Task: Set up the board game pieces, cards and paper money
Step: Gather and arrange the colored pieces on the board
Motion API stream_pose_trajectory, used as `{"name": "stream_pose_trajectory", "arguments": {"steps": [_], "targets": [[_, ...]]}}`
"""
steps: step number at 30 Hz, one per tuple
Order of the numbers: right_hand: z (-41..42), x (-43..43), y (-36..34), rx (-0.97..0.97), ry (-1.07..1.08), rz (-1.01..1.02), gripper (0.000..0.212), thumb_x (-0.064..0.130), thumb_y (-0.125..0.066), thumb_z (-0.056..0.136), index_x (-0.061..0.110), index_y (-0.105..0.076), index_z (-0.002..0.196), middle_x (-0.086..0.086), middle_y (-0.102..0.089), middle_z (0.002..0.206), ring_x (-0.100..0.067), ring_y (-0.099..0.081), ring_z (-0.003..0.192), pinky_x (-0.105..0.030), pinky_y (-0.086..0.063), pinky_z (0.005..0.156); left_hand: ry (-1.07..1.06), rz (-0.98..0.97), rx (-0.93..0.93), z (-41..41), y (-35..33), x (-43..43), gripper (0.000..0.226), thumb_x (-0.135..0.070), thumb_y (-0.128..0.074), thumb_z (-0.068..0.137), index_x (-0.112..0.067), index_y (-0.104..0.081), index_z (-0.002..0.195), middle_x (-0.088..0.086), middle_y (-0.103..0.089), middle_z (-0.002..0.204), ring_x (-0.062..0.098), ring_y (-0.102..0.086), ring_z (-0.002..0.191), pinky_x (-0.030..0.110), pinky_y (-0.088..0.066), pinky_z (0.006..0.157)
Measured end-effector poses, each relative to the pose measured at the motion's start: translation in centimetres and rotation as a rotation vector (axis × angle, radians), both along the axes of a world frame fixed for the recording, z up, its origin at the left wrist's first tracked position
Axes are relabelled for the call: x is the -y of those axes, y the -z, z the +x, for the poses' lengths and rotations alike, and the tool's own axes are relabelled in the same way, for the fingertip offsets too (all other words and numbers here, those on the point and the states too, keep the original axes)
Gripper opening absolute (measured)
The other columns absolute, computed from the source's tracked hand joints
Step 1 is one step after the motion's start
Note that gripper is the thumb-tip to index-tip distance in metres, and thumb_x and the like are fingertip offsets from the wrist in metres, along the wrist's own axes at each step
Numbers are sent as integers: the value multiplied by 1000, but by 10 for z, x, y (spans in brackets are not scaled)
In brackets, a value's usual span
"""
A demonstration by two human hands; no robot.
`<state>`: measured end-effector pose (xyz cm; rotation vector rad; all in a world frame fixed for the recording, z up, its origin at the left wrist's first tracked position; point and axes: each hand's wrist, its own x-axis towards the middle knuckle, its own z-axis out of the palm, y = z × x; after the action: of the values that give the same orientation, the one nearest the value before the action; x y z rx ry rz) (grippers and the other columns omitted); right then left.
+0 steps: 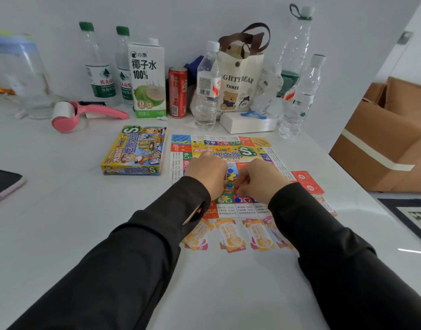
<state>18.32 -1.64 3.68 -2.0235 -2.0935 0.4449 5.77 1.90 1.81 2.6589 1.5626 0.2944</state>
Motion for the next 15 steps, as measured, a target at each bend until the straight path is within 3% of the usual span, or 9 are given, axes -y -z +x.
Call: {"name": "stream_pose_trajectory", "arguments": {"steps": [5, 10, 15], "targets": [[-2, -2, 2, 104, -4, -22, 11, 17, -67, 83, 10, -71, 90, 3, -56, 77, -13, -52, 77, -23, -38, 71, -14, 29, -54, 3, -1, 2, 17, -23, -56, 90, -16, -61, 105, 2, -56, 115, 24, -40, 118, 38, -38, 88], [-3, -2, 3, 128, -31, -48, 13, 16, -62, 86, 10, -70, 95, -5, -65, 101, -19, -58, 96, -23, -39, 80, -8, 35, -64, 3, 0, 1, 16, -23, -55, 91, -17, -61, 104, 2, -55, 114, 24, -39, 116, 38, -37, 87], [-2, 0, -1, 176, -75, -64, 14, 17, -63, 87, 12, -69, 97, -1, -56, 97, -18, -55, 97, -23, -36, 81, 29, 44, -44, -1, -2, 1, 17, -26, -55, 90, -19, -64, 101, 2, -55, 113, 24, -39, 116, 40, -39, 92]]}}
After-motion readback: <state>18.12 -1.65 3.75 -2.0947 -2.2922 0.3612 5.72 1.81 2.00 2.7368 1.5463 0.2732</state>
